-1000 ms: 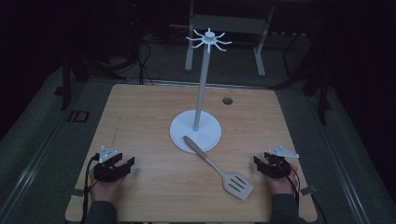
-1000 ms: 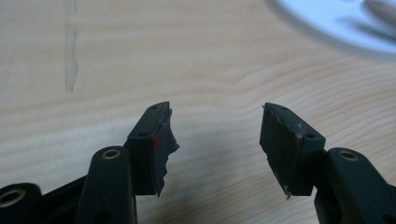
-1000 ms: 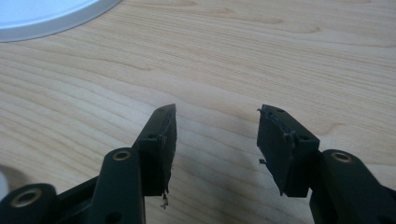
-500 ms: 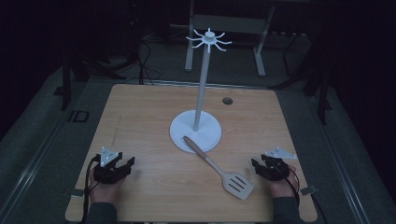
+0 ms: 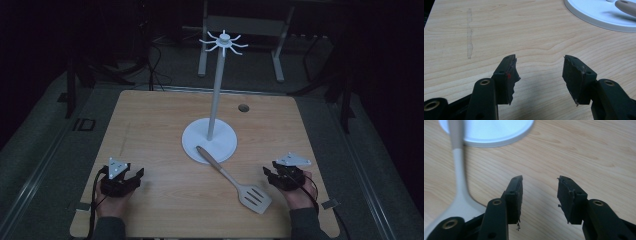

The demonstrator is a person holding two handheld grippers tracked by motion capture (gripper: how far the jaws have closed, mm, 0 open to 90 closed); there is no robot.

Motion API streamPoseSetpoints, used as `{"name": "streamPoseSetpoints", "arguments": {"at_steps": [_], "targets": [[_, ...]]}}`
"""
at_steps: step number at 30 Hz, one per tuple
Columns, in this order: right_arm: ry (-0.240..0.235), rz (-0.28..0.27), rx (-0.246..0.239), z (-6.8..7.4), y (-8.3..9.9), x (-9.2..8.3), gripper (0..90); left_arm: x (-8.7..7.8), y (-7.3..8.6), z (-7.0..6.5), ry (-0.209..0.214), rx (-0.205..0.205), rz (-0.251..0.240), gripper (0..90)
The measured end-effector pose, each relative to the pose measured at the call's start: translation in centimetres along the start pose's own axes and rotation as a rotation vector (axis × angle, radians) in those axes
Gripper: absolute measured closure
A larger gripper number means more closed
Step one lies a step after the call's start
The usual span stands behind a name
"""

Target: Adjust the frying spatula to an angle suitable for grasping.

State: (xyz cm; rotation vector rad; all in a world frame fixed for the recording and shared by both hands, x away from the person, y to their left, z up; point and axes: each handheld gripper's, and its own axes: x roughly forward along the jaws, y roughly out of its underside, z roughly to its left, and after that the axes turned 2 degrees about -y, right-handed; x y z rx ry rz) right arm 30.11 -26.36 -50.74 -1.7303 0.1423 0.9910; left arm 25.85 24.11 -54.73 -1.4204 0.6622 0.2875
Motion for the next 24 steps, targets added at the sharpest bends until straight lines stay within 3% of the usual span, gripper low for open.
{"name": "streamPoseSetpoints", "arguments": {"at_steps": [15, 24], "targets": [[-0.091, 0.079, -0.101, 2.7, -3.8, 2.0, 54.5, 0.1, -0.1, -0.2, -0.024, 0.03, 0.016, 44.2], [-0.135, 0.127, -0.118, 3.7, -5.1, 3.5, 51.8, 0.2, -0.1, -0.3, -0.03, 0.036, 0.017, 44.0]]}}
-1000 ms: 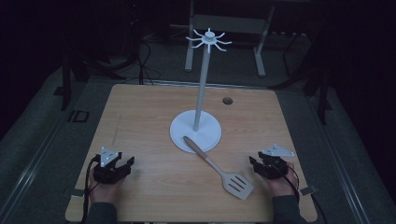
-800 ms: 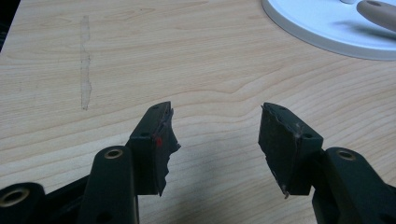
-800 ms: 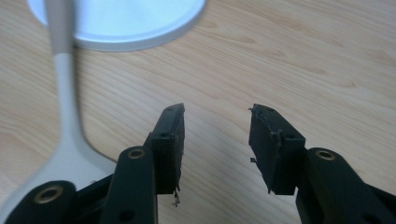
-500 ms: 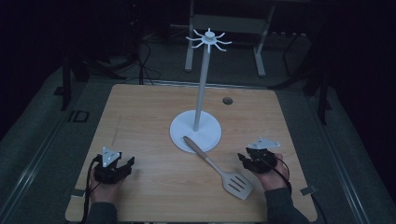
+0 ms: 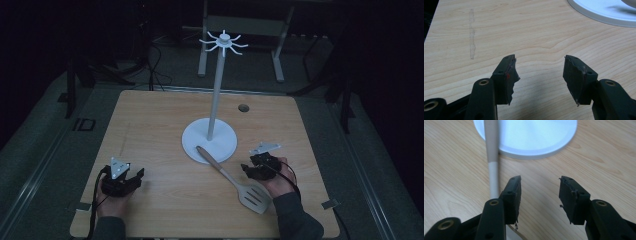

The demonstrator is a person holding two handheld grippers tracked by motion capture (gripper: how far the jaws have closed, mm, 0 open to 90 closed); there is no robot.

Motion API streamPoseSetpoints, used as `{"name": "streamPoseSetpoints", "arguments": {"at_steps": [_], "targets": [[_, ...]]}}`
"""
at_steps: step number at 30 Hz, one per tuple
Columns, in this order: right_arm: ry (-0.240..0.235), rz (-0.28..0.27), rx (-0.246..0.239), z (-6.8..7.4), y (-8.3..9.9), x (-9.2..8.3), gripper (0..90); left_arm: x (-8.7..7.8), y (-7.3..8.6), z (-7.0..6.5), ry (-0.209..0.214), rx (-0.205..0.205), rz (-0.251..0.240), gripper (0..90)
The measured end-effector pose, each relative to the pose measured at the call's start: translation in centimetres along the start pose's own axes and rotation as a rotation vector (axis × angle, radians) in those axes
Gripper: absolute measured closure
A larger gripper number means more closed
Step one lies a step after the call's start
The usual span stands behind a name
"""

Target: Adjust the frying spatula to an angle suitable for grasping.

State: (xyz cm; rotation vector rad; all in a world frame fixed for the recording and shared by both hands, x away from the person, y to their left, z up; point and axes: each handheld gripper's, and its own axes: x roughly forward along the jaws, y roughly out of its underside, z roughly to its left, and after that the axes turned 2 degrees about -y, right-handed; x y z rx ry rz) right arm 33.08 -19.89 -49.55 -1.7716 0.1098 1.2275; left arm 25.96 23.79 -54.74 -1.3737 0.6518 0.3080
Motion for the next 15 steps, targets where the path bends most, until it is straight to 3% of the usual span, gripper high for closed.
{"name": "streamPoseSetpoints", "arguments": {"at_steps": [15], "targets": [[-0.124, 0.11, -0.079, 2.4, -2.8, 3.5, 64.1, 0.0, 0.0, -0.1, -0.005, 0.011, 0.002, 43.7]]}}
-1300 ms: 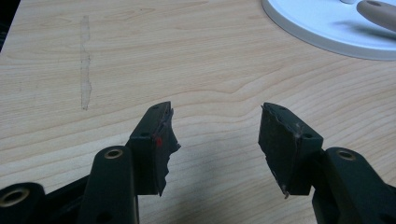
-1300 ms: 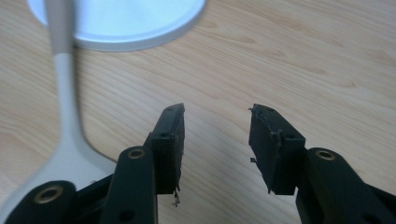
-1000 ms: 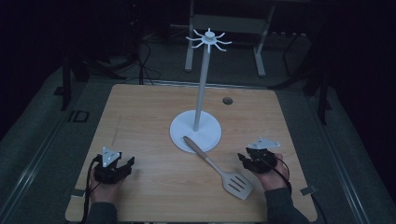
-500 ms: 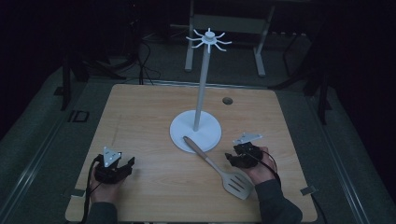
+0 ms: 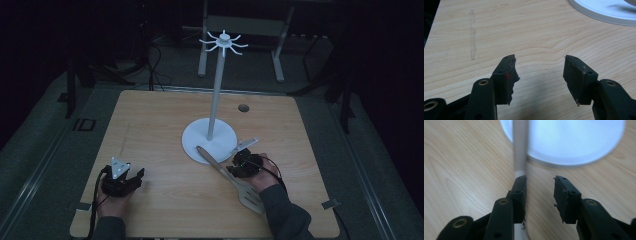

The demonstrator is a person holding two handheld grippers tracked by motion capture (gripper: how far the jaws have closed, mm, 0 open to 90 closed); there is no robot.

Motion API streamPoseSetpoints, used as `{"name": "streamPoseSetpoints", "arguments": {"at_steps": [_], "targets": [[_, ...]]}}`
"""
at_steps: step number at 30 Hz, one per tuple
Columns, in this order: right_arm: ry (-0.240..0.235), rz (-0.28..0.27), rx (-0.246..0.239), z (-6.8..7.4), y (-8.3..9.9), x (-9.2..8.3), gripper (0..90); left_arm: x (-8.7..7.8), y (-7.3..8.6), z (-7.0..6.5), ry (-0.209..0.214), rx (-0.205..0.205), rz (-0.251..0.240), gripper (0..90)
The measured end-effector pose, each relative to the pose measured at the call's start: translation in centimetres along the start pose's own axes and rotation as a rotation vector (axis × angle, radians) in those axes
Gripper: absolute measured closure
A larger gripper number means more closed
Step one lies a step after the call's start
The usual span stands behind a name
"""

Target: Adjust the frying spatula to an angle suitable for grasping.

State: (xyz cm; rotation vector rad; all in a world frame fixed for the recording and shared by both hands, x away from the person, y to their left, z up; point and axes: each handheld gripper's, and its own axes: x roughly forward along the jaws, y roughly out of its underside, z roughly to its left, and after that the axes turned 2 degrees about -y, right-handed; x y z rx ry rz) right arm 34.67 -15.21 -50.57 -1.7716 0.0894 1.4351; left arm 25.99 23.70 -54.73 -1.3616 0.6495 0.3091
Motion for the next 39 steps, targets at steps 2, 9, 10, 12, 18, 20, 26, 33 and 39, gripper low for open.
{"name": "streamPoseSetpoints", "arguments": {"at_steps": [2, 9, 10, 12, 18, 20, 26, 33, 39], "targets": [[-0.005, 0.019, -0.008, 0.3, -0.4, 0.7, 64.4, 0.0, 0.0, 0.0, -0.001, 0.002, -0.003, 43.7], [-0.031, 0.08, -0.005, 0.8, -1.4, 3.3, 64.1, 0.0, 0.0, 0.1, -0.003, 0.003, -0.003, 43.6], [-0.033, 0.086, -0.006, 0.8, -1.5, 3.6, 64.5, 0.0, 0.0, 0.1, -0.003, 0.003, -0.003, 43.5], [-0.042, 0.099, -0.005, 0.8, -1.8, 4.1, 66.0, 0.0, 0.0, 0.0, -0.002, 0.003, -0.003, 43.4], [-0.051, 0.129, 0.0, 0.8, -2.4, 5.1, 69.2, 0.0, 0.0, 0.1, -0.003, 0.004, -0.004, 43.2], [-0.056, 0.132, -0.001, 0.7, -2.4, 5.1, 73.0, 0.0, 0.0, 0.1, -0.003, 0.004, -0.004, 43.2], [-0.055, 0.14, 0.008, 0.3, -2.2, 4.9, 74.2, 0.0, 0.0, 0.1, -0.004, 0.004, -0.005, 43.1], [-0.037, 0.162, 0.016, -0.4, -1.7, 4.4, 74.5, 0.0, 0.0, 0.1, -0.004, 0.004, -0.004, 43.0], [-0.009, 0.122, 0.033, -0.7, -1.1, 3.6, 74.8, 0.0, -0.1, 0.1, -0.006, 0.003, -0.005, 43.0]]}}
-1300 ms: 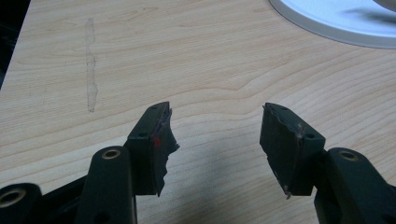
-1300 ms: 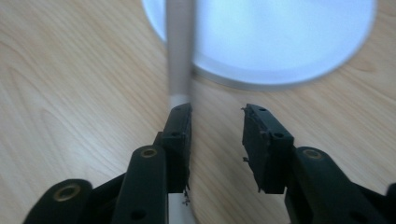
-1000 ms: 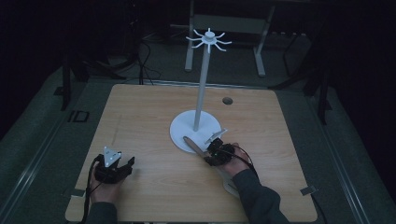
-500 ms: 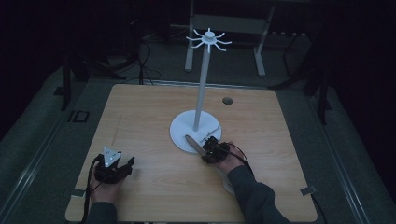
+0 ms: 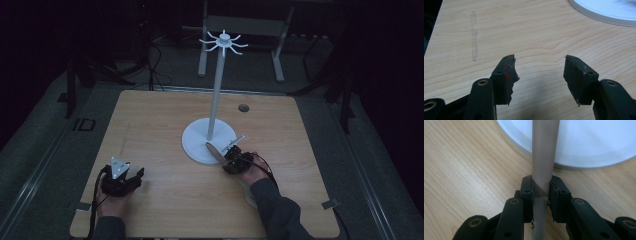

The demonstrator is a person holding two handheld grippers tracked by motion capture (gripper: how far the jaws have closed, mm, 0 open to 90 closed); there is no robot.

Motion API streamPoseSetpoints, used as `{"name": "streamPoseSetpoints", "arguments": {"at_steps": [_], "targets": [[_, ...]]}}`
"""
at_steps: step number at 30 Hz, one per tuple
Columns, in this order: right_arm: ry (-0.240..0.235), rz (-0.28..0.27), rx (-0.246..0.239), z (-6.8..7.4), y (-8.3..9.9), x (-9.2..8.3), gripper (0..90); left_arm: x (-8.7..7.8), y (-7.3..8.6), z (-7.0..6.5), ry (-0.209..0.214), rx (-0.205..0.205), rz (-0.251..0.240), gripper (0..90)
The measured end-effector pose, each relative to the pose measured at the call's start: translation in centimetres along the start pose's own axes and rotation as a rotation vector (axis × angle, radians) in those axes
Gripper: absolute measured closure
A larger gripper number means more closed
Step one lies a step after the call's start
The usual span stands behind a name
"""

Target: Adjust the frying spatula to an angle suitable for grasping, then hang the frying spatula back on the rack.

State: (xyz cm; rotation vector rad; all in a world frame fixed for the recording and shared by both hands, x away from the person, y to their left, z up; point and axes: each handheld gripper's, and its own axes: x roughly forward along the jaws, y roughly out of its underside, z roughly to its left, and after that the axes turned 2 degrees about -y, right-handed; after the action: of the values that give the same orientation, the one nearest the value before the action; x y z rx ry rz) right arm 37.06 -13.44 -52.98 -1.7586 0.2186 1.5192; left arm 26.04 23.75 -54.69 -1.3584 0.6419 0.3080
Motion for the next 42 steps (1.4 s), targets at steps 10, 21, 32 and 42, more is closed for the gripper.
{"name": "streamPoseSetpoints", "arguments": {"at_steps": [10, 21, 32, 42], "targets": [[0.029, -0.068, 0.004, -0.4, 0.6, -1.8, 74.9, 0.0, 0.0, 0.0, -0.001, -0.001, -0.002, 43.0], [0.03, -0.109, 0.017, -0.5, 0.9, -2.8, 74.9, 0.1, 0.0, 0.0, -0.003, -0.007, -0.003, 43.0], [0.028, -0.137, 0.034, -0.9, 1.2, -3.4, 74.9, 0.1, -0.1, 0.0, -0.004, -0.003, -0.003, 43.0], [0.031, -0.177, 0.046, -1.0, 1.3, -4.3, 74.9, 0.0, -0.1, -0.1, -0.006, -0.004, -0.005, 43.0]]}}
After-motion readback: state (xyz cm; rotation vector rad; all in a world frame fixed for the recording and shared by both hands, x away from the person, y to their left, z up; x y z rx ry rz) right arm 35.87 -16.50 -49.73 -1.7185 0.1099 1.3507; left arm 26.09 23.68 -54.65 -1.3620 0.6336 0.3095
